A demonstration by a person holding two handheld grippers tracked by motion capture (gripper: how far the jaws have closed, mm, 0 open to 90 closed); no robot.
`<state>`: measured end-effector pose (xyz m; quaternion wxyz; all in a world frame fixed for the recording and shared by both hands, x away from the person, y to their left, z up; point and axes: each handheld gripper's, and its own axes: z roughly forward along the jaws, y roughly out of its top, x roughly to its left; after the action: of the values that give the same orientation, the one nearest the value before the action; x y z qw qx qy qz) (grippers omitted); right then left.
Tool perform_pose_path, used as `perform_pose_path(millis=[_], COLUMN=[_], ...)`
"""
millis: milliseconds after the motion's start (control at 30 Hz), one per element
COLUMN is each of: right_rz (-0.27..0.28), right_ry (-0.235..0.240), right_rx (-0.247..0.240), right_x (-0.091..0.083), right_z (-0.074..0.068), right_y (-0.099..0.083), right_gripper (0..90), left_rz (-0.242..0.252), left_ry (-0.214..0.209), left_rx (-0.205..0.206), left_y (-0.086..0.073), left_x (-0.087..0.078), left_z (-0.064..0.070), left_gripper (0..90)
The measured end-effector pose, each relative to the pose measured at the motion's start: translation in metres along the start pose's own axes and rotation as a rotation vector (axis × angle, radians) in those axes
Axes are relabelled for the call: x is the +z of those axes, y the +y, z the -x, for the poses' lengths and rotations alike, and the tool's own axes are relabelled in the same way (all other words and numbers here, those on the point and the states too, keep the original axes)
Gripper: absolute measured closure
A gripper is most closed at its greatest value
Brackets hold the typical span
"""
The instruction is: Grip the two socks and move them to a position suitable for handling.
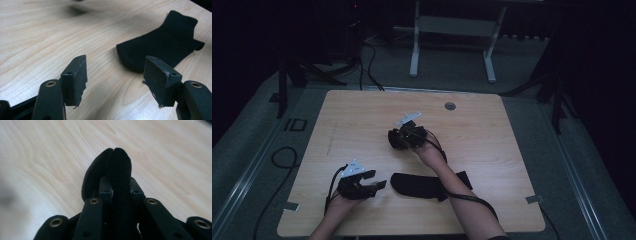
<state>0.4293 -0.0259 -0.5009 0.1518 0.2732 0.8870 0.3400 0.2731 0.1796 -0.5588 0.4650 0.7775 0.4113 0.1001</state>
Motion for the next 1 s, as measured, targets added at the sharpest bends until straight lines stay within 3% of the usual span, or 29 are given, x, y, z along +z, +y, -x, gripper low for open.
perform_pose_path(millis=[133,267,367,633,833,1000], right_rz=[0.062,0.116,0.143,0.117,0.129,0.133], right_ry=[0.014,0.014,0.024,0.014,0.017,0.018], right_rx=[-0.032,-0.063,-0.039,-0.034,-0.018,-0.031], right_x=[-0.034,-0.068,-0.084,-0.094,-0.101,-0.101], right_z=[-0.004,-0.007,-0.007,-0.013,-0.013,-0.012], right_y=[-0.001,-0.018,-0.031,-0.081,-0.088,-0.087], right_gripper=[78.5,78.4,78.4,78.3,78.2,78.1], left_rz=[0.012,0.012,0.015,0.008,-0.022,-0.019], left_ry=[0.007,-0.003,-0.019,-0.087,-0.115,-0.158], left_rx=[0.004,0.007,0.014,0.047,0.063,0.083], left_y=[0.007,0.014,0.021,0.045,0.062,0.076], left_x=[0.002,0.008,0.013,0.036,0.059,0.074], left_z=[0.003,0.008,0.013,0.027,0.030,0.035], left_gripper=[35.8,35.8,35.7,35.7,35.7,37.6])
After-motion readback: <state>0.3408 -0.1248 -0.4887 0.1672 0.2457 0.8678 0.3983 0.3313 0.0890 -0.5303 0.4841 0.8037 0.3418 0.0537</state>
